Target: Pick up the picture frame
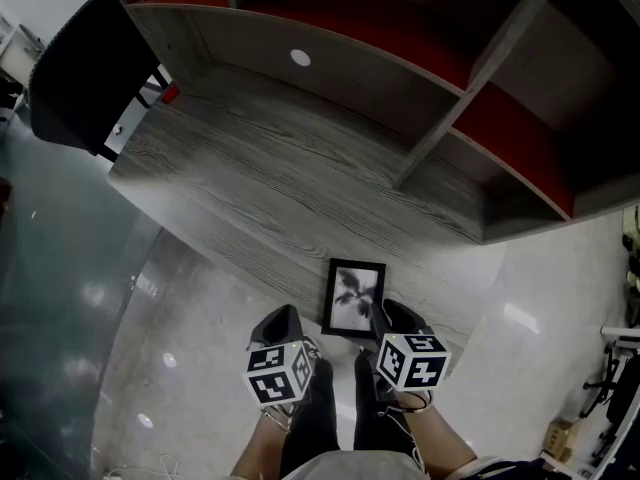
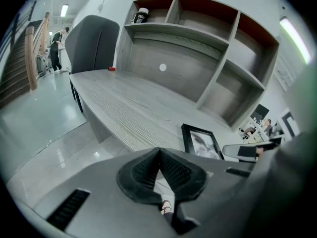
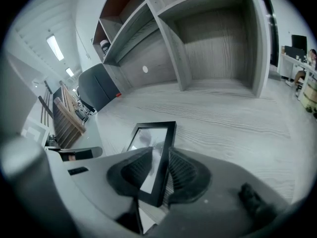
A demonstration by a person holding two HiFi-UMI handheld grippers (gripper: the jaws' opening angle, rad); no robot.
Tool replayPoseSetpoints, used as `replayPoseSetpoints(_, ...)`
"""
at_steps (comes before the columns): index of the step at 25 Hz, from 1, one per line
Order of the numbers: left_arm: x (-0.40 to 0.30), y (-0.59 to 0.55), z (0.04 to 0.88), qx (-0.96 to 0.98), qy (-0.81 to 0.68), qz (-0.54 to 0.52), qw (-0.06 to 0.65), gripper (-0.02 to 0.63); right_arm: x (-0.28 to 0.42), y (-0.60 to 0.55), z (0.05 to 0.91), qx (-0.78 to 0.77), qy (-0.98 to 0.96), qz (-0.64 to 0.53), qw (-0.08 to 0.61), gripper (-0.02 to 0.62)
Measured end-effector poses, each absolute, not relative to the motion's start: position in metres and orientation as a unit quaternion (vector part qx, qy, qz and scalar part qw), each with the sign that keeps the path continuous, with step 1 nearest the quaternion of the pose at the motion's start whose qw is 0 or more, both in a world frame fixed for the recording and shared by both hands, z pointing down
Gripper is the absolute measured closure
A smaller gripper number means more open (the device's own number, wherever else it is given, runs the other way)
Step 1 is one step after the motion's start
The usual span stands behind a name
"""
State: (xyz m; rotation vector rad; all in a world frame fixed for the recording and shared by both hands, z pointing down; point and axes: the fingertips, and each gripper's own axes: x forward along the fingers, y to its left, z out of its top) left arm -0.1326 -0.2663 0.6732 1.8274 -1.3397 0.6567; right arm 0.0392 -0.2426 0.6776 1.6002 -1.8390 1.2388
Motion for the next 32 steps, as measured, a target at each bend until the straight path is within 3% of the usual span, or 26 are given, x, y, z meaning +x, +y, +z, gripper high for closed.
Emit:
replayPoseSetpoints(1,-0.133,-0.266,0.674,0.716,-0.526,0.257,0.381,0.594,0.039,-0.242,0.679,0.572,-0.658,0.445,0.204,0.484)
replayPoseSetpoints(10,-0.140,-0.266,0.680,0.709,-0.531,0.258,0.387,0.594,0.037,-0.243,0.686,0.570,-0.654,0.451,0.209,0.457)
replayPoseSetpoints(32,-0.146,-0.268,0.694,0.699,-0.530,0.257,0.406,0.594,0.040,-0.245,0.697,0.565,-0.636,0.484,0.204,0.479)
